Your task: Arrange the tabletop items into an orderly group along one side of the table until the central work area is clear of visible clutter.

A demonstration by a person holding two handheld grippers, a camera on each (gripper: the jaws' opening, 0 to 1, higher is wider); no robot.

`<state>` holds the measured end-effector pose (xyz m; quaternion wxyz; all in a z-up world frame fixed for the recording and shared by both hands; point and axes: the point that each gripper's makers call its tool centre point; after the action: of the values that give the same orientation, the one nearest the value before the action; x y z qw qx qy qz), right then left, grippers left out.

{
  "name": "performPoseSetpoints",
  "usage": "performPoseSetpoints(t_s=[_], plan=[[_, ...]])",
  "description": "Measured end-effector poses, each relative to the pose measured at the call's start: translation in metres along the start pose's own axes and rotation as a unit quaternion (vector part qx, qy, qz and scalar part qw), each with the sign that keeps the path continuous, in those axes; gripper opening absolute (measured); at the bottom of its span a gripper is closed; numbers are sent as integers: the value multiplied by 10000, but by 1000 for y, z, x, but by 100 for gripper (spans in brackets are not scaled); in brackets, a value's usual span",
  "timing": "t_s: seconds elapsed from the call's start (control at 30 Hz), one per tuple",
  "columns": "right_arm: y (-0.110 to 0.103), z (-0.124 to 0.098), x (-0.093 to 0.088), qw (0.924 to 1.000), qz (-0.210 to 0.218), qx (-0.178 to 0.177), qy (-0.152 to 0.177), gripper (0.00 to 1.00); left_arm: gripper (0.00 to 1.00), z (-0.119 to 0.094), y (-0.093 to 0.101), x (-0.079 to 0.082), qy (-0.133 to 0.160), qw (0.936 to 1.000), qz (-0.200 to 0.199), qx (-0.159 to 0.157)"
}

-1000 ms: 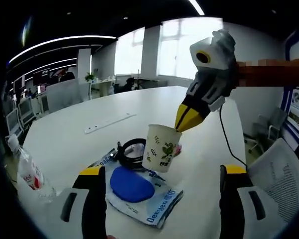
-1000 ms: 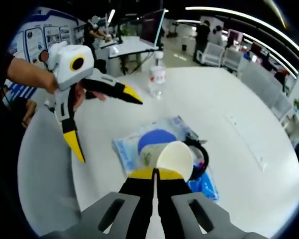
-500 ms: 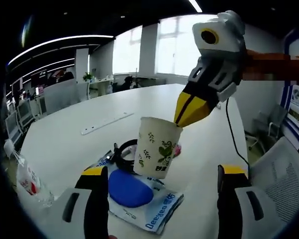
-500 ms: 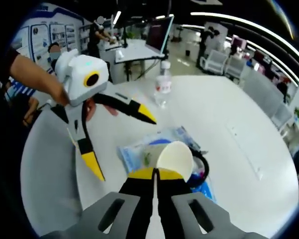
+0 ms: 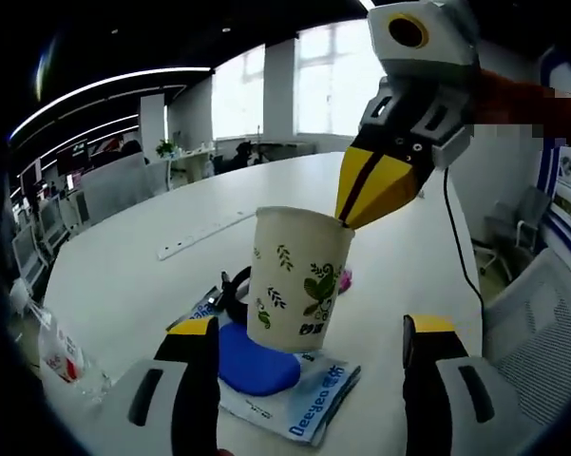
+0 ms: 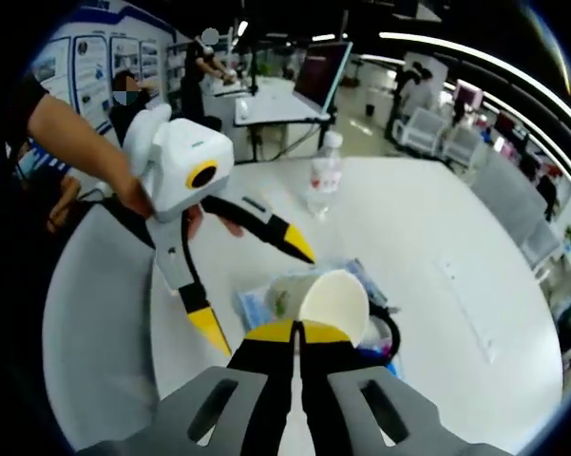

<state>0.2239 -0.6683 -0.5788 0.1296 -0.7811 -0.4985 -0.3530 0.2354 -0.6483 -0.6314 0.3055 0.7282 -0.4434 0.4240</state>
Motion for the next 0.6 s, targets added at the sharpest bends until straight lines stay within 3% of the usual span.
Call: performPoseSetpoints(t_s=[0.1, 0.27, 0.6], plan=[[-1, 1, 2, 10000, -71, 13, 22, 0, 70, 1, -2, 0, -27, 10000, 9, 25], [-6, 1, 8, 9999, -134, 70, 64, 0, 51, 1, -3, -2, -161, 9997, 164, 9], [-24, 2, 24, 9986, -429, 268, 179, 0, 45, 1, -5, 1, -124, 9998, 169, 51]])
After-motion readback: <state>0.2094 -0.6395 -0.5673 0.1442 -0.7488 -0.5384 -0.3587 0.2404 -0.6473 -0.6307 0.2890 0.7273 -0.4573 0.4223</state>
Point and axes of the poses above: the point that each gripper's makers call its tool centre point, and the gripper's own axes: z roughly forward along the fingers, y roughly to its right, x roughly out of its top, and after that the axes turned 5 degrees about -x, right-handed
